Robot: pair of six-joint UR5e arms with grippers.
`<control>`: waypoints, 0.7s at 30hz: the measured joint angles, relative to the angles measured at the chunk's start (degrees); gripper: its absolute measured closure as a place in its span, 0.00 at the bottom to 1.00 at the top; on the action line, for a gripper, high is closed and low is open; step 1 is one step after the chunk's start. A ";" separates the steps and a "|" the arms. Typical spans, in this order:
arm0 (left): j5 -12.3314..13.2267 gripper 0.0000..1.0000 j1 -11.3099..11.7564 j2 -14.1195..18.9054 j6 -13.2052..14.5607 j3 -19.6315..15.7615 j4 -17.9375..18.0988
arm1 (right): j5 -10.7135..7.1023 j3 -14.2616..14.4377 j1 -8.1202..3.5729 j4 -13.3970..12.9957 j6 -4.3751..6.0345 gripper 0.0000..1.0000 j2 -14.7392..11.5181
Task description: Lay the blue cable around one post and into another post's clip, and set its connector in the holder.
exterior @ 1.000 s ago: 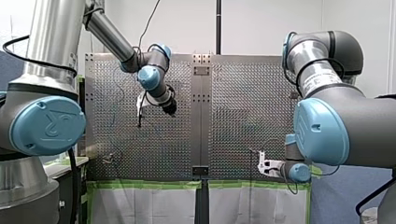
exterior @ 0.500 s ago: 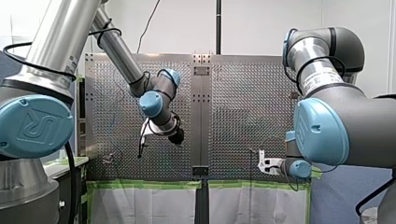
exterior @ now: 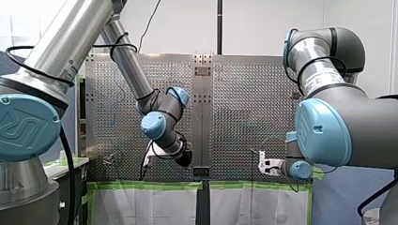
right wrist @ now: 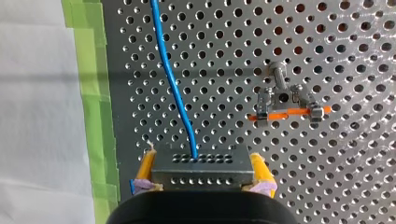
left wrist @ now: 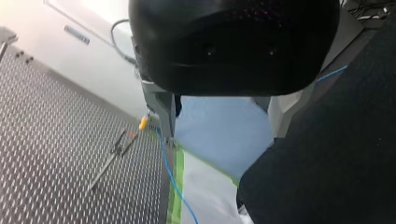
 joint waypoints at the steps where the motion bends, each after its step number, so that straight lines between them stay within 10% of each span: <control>1: 0.00 0.00 -0.47 -0.46 0.08 0.42 0.49 | -0.02 0.00 0.05 0.02 0.02 0.98 0.00; 8: 0.40 0.00 -2.86 -3.64 0.25 3.51 3.64 | -0.05 0.00 0.12 0.31 0.07 0.98 0.00; 21: 5.84 0.00 2.39 -9.76 1.06 5.91 9.79 | -0.23 0.00 0.41 0.35 0.15 0.98 0.01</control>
